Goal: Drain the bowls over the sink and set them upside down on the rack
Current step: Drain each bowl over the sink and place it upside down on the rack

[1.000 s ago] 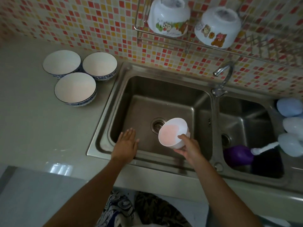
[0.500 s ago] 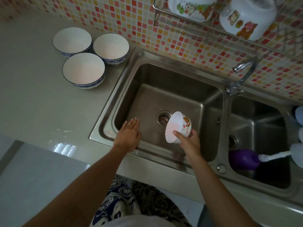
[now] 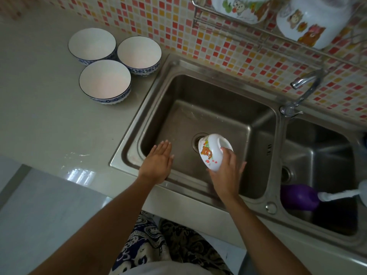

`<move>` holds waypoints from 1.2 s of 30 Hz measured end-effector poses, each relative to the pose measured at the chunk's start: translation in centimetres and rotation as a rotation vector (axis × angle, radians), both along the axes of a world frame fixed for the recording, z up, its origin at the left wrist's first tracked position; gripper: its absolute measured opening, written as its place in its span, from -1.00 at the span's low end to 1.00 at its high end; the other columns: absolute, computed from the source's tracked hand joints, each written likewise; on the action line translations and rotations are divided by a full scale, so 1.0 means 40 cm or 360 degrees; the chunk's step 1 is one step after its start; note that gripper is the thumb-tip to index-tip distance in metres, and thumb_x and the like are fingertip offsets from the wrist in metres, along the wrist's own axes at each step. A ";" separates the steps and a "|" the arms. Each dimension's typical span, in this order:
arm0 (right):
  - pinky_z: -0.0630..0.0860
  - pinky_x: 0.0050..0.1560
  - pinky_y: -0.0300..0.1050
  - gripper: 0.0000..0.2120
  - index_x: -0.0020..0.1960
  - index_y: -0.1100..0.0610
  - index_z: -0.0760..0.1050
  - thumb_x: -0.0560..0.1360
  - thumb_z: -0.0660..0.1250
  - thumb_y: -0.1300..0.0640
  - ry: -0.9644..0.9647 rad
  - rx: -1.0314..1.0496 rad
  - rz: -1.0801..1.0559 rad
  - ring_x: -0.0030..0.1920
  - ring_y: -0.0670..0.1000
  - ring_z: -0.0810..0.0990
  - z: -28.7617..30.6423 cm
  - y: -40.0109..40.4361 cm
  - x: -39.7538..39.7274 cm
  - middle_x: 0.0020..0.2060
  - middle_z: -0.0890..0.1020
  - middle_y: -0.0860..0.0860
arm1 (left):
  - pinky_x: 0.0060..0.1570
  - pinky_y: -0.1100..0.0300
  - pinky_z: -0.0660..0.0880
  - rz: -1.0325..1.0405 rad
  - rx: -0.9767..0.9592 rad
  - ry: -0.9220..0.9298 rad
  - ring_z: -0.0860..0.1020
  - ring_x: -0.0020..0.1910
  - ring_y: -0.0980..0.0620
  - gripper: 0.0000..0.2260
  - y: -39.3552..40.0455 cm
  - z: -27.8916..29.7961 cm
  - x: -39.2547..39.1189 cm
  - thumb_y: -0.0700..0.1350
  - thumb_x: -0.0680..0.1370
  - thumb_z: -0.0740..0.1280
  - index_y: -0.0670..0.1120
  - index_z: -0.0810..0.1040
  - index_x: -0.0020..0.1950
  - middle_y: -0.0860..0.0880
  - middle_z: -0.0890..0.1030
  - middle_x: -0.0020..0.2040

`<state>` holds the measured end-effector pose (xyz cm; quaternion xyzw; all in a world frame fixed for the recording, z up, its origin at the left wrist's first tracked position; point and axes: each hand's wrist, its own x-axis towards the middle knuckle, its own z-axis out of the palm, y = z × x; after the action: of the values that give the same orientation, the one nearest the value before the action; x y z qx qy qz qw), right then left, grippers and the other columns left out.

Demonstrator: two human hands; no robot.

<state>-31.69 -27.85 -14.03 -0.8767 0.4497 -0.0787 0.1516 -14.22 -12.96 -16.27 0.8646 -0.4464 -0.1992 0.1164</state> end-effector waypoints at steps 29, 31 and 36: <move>0.57 -0.19 -0.35 -0.58 0.26 0.06 0.54 0.44 0.47 0.00 -0.1423 0.0865 -0.0486 0.05 -0.07 0.61 0.447 -0.063 0.119 0.01 0.62 -0.11 | 0.47 0.25 -0.12 -0.0141 -0.1047 -0.0199 -0.11 0.51 0.19 -0.51 -0.227 0.483 0.181 0.08 0.64 -0.06 -0.02 0.00 0.55 0.11 -0.04 0.53; 0.62 -0.15 -0.23 -0.61 0.25 0.05 0.53 0.47 0.42 -0.04 -0.1547 0.0958 -0.0535 0.12 0.02 0.59 0.489 -0.079 0.128 0.05 0.61 -0.09 | 0.44 0.26 -0.15 -0.0210 -0.1150 -0.0294 -0.12 0.52 0.19 -0.52 -0.273 0.561 0.202 0.07 0.65 -0.04 0.01 -0.03 0.55 0.10 -0.04 0.55; 0.67 -0.16 0.01 -0.72 0.13 -0.08 0.50 0.45 0.40 -0.10 -0.1798 0.1284 -0.0536 0.17 0.14 0.55 0.569 -0.102 0.124 0.19 0.52 0.05 | 0.44 0.22 -0.26 -0.0372 -0.1123 -0.0492 -0.21 0.52 0.12 -0.51 -0.369 0.640 0.257 0.05 0.66 -0.05 -0.01 -0.13 0.55 0.05 -0.13 0.56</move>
<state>-26.75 -31.94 8.72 -0.4961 0.4258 -0.3708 0.6596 -3.94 -27.74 9.33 0.7346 -0.5950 0.0868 0.3143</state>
